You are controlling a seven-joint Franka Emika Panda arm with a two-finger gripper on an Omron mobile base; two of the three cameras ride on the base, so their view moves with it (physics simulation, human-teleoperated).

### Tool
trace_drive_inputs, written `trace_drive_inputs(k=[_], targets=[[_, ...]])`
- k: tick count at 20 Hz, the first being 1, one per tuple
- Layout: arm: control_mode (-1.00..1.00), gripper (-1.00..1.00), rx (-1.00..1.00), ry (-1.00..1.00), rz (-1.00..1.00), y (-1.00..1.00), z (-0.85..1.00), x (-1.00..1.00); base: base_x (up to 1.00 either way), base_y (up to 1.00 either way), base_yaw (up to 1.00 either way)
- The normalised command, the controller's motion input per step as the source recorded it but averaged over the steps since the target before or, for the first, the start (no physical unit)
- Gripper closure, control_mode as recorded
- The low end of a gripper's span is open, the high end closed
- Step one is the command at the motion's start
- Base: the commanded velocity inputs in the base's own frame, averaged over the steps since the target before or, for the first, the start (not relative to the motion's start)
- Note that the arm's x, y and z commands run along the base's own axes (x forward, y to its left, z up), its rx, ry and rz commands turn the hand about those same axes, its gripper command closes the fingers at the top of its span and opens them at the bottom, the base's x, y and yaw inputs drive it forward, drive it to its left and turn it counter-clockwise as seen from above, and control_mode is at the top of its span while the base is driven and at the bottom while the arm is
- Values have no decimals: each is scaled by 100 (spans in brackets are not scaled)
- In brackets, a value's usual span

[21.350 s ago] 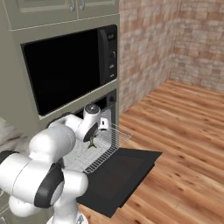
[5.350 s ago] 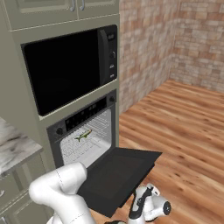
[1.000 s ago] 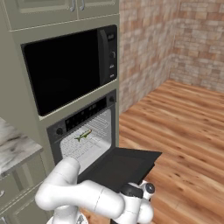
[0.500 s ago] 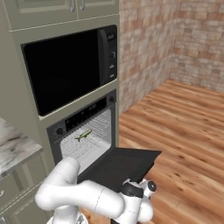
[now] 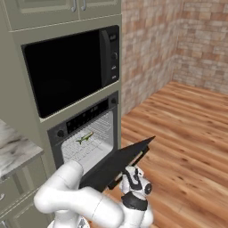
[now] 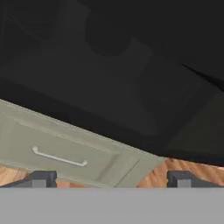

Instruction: Place the fish on the top rack of the oven, and slide the tray back inside. Close the oven door.

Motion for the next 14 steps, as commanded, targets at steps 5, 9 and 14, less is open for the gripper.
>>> trace_drive_inputs(k=[5, 9, 14], targets=[[-100, -100, 43, -69, 17, 100, 0, 39, 0, 0, 0], [-100, -100, 29, -42, 14, 100, -8, 72, 0, 0, 0], [-100, -100, 12, -22, 12, 100, -27, 96, 0, 0, 0]])
